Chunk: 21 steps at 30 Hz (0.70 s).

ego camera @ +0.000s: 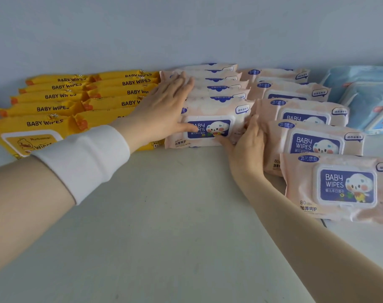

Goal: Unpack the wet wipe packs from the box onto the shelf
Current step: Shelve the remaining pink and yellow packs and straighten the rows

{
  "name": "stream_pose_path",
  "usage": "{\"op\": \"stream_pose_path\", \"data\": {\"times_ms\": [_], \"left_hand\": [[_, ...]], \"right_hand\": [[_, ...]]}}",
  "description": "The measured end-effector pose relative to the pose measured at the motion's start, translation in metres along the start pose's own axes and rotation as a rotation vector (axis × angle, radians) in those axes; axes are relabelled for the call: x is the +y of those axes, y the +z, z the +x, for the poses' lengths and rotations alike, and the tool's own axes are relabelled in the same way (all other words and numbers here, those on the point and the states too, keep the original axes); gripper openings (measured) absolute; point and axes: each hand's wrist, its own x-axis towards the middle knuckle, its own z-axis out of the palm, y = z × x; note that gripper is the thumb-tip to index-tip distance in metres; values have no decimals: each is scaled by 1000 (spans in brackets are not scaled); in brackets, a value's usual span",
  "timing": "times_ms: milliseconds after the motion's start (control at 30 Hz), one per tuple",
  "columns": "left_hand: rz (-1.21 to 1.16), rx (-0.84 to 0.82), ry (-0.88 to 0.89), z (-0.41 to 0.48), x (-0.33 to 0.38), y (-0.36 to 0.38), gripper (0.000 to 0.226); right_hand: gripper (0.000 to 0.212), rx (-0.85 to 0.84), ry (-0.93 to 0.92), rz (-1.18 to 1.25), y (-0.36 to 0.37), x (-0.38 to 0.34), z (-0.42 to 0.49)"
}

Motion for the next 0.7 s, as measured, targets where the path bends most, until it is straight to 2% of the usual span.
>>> {"op": "stream_pose_path", "data": {"times_ms": [200,300,433,533,600,633,700], "left_hand": [[68,47,-2,2,1,6,94],[81,18,-12,1,3,4,94],[132,-134,-62,7,13,-17,89],[80,-68,-70,13,46,-48,72],[-14,61,-12,20,79,-62,53],[-90,91,29,24,97,-66,44],[-190,58,93,32,135,-65,36]], "right_hand": [[85,-62,24,-282,8,-14,10],[81,-108,5,-424,-2,-21,11],[59,-346,-112,-482,-46,-45,6],[55,-422,-274,-543,-114,-57,-1],[59,-456,-351,-570,-161,-45,-1],[68,-478,-350,-613,-183,-35,0],[91,-545,-296,-757,-212,-5,2]]}}
